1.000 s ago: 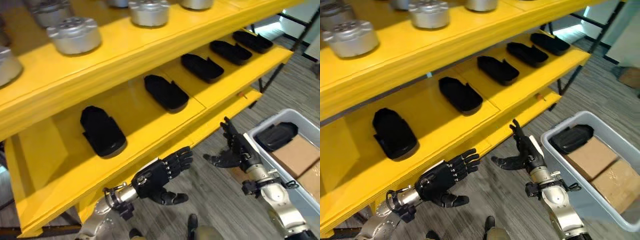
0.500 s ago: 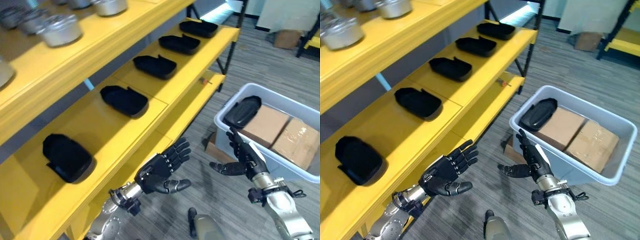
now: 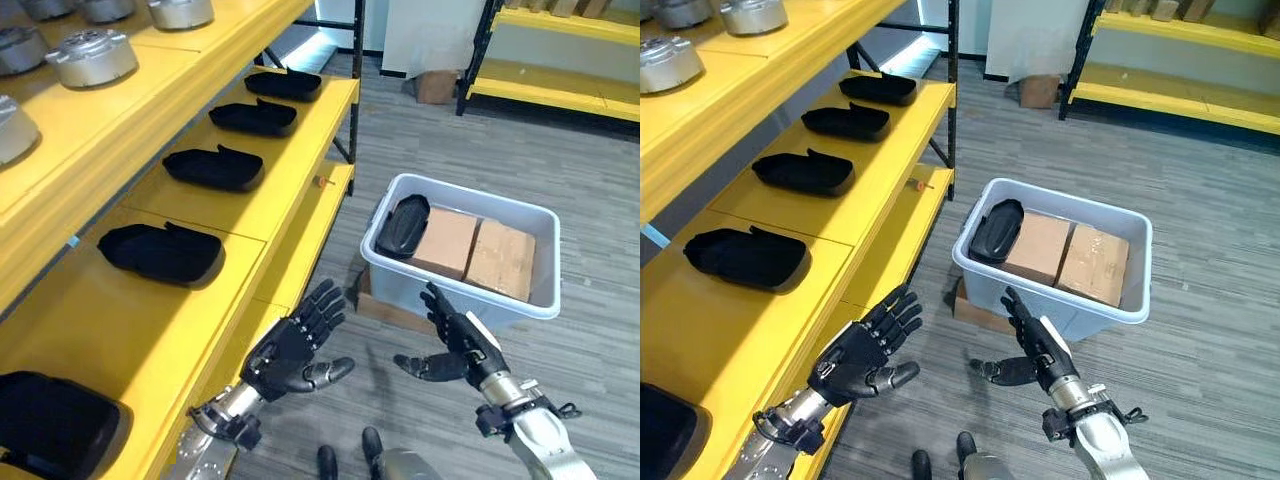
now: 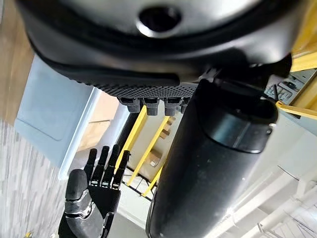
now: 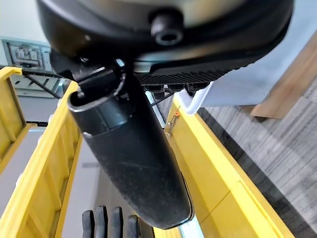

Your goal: Move parts from the plastic box to the shelf.

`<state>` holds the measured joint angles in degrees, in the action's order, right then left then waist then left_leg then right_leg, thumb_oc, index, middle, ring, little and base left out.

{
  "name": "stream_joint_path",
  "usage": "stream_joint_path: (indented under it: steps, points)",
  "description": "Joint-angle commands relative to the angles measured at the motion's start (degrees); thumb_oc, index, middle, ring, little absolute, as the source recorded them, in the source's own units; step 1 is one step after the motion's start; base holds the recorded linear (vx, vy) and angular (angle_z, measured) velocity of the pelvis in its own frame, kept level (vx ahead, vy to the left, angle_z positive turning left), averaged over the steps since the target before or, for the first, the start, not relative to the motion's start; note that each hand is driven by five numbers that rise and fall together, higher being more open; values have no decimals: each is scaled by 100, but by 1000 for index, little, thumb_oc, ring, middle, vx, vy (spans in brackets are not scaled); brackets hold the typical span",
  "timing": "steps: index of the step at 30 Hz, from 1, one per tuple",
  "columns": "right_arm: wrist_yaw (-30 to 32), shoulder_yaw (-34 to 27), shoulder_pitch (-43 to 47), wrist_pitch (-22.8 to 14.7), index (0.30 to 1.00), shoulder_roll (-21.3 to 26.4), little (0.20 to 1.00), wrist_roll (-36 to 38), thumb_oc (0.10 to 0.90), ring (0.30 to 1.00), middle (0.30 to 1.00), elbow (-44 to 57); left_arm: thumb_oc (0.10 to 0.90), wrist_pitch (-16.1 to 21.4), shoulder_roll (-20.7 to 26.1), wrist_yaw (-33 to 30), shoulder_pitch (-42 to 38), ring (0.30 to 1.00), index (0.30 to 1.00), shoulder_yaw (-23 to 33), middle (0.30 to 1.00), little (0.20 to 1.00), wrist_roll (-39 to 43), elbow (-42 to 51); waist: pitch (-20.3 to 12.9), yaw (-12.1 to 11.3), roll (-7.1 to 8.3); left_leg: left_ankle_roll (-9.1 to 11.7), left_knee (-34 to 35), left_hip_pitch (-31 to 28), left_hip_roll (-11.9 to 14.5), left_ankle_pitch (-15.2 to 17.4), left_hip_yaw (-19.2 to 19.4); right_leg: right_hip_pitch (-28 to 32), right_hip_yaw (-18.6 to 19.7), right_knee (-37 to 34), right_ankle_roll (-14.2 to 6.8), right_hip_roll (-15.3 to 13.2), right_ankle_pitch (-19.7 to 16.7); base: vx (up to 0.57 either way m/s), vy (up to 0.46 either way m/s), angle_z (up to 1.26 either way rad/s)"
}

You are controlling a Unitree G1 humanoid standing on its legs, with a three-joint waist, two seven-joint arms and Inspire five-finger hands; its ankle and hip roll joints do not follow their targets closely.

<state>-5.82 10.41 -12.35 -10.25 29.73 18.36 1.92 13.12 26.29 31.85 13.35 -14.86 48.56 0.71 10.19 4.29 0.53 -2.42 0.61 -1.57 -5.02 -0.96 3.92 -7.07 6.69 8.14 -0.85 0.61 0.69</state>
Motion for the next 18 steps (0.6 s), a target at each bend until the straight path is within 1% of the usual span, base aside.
stream_joint_path:
  steps: [1,2,4,5,6,7,8,9,10,11,12,13,14,15,16,18]
  points:
    - [11,-340,692,-693,1000,191,1000,9,900,1000,1000,346,900,483,67,227,-244,1000,1000,235,1000,1000,-212,644,-310,-126,70,46,84,43,2,274,-745,813,-231,-772,-155,241,77,31,128,-5]
    - [21,-318,760,-682,1000,204,1000,10,900,1000,1000,295,900,521,96,215,-298,1000,1000,205,1000,1000,-195,593,-300,-126,58,27,99,27,31,271,-690,786,-295,-540,-137,250,198,3,86,-4]
    - [23,-317,765,-685,1000,205,1000,8,900,1000,1000,290,900,523,98,215,-302,1000,1000,204,1000,1000,-191,589,-298,-127,58,26,99,26,33,271,-685,782,-299,-518,-136,250,211,-16,39,-12]
    - [35,-295,891,-694,1000,175,1000,-23,900,1000,1000,249,900,578,143,117,-398,1000,1000,262,1000,1000,-187,535,-187,-144,26,-72,44,33,105,298,-494,482,-626,550,-198,245,391,-60,36,-12]
    - [62,-278,943,-681,1000,155,1000,-14,900,1000,1000,239,900,669,162,18,-439,1000,1000,287,1000,1000,-232,457,-102,-150,26,-117,13,27,138,308,-407,273,-770,1064,-252,227,359,-75,28,-14]
    - [79,-267,974,-667,1000,149,1000,0,900,1000,1000,235,900,756,174,-41,-462,1000,1000,300,1000,1000,-237,411,-57,-160,42,-138,-2,23,141,312,-357,165,-822,1267,-277,207,358,-60,-19,-27]
    - [52,-247,1029,-681,1000,114,1000,-20,900,1000,1000,197,900,792,157,-83,-499,1000,1000,349,1000,1000,-227,369,16,-216,50,-152,-34,6,180,328,-250,54,-1063,1546,-374,24,259,-33,-56,-52]
    - [42,-216,1121,-743,1000,48,1000,-146,900,1000,1000,98,900,753,117,-143,-521,1000,1000,422,1000,1000,-239,317,108,-293,54,-144,-52,-37,245,335,-118,4,-1280,1621,-472,-232,138,-18,-47,-51]
    - [42,-214,1124,-745,1000,47,1000,-147,900,1000,1000,95,900,753,117,-144,-522,1000,1000,424,1000,1000,-240,317,116,-294,57,-145,-51,-46,243,336,-115,9,-1277,1626,-473,-234,142,17,-145,-59]
    - [141,-193,1218,-805,1000,-5,1000,-385,900,1000,1000,3,900,743,81,-253,-524,1000,1000,493,1000,1000,-332,285,164,-367,74,-98,-25,-118,334,335,1,49,-1390,1276,-567,-541,1,40,-172,-78]
    - [207,-188,1261,-796,1000,-2,1000,-472,900,1000,1000,-10,900,683,75,-277,-514,1000,1000,513,1000,1000,-413,281,200,-382,72,-63,16,-211,397,333,30,167,-1375,1009,-597,-629,-39,49,-196,-81]
    - [228,-189,1268,-790,1000,2,1000,-491,900,1000,1000,-6,900,671,83,-287,-511,1000,1000,512,1000,1000,-432,283,211,-377,72,-52,31,-245,420,335,23,220,-1346,885,-609,-652,-64,71,-213,-85]
    - [359,-188,1279,-766,1000,8,1000,-580,900,1000,1000,22,900,635,118,-306,-503,1000,1000,485,1000,1000,-487,271,193,-348,81,-3,80,-313,495,345,-25,336,-1195,427,-661,-759,-170,81,-215,-54]
    - [419,-208,1267,-733,1000,22,1000,-623,900,1000,1000,57,900,608,147,-311,-505,1000,1000,471,1000,1000,-457,269,177,-327,78,36,121,-363,543,356,-55,436,-1105,131,-700,-821,-216,124,-316,-41]
    - [500,-221,1265,-691,1000,24,1000,-720,900,1000,1000,83,900,589,175,-293,-484,1000,1000,467,1000,1000,-393,253,135,-305,82,91,198,-435,605,372,-64,481,-993,-240,-778,-945,-373,111,-249,-15]
    - [525,-201,1311,-624,1000,2,1000,-770,900,1000,1000,90,900,575,208,-243,-413,1000,1000,513,1000,1000,-370,277,128,-317,83,174,327,-620,730,394,63,471,-1022,-521,-900,-1103,-646,161,-370,-5]
